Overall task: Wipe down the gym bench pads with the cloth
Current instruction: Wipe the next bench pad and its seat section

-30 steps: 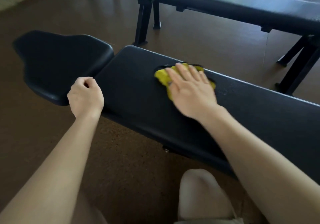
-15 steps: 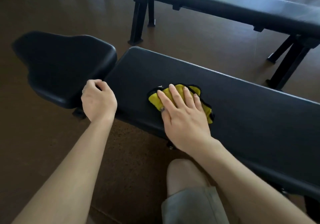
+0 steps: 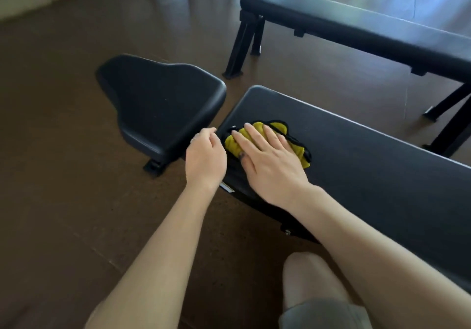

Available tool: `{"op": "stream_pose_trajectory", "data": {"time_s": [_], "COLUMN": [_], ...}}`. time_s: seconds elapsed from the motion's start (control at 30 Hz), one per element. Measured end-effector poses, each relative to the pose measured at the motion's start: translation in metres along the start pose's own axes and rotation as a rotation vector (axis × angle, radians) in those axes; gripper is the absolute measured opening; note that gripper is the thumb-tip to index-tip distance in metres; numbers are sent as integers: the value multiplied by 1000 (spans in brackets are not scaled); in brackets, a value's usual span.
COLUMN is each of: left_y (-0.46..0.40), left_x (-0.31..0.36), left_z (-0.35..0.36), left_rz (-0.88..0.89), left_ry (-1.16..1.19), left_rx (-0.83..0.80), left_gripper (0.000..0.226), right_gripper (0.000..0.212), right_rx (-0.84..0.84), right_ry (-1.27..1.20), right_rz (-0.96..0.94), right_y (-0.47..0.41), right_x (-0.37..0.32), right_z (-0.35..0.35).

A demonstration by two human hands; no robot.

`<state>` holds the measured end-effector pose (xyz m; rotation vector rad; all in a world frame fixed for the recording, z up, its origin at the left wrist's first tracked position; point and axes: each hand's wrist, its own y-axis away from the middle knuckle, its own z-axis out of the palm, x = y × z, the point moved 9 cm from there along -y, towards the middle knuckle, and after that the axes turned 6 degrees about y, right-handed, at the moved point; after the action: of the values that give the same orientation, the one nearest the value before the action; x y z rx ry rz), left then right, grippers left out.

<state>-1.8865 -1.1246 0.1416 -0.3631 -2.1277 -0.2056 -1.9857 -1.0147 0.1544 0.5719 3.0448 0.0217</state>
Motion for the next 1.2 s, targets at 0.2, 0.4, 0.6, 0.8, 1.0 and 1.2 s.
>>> {"op": "stream_pose_trajectory", "data": {"time_s": [0.2, 0.4, 0.6, 0.8, 1.0, 1.2], "left_y": [-23, -89, -115, -111, -118, -118], "left_x": [2, -45, -84, -102, -111, -118], "left_z": [-88, -137, -130, -110, -108, -110], "left_rz": [228, -4, -263, -434, -471, -505], "left_ry": [-25, -259, -4, 180, 330, 337], "left_rx": [78, 144, 111, 87, 306, 567], "left_gripper": [28, 63, 70, 59, 54, 48], "right_gripper": [52, 29, 34, 37, 48, 54], "right_rx": [36, 332, 403, 219, 87, 99], "right_ry": [-13, -178, -1082, -1789, -400, -55], "right_rz": [25, -22, 432, 606, -272, -541], "right_y": [-70, -90, -125, -212, -261, -306], "right_x": [-15, -20, 27, 4, -125, -152], "right_z": [5, -16, -28, -1, 10, 21]}}
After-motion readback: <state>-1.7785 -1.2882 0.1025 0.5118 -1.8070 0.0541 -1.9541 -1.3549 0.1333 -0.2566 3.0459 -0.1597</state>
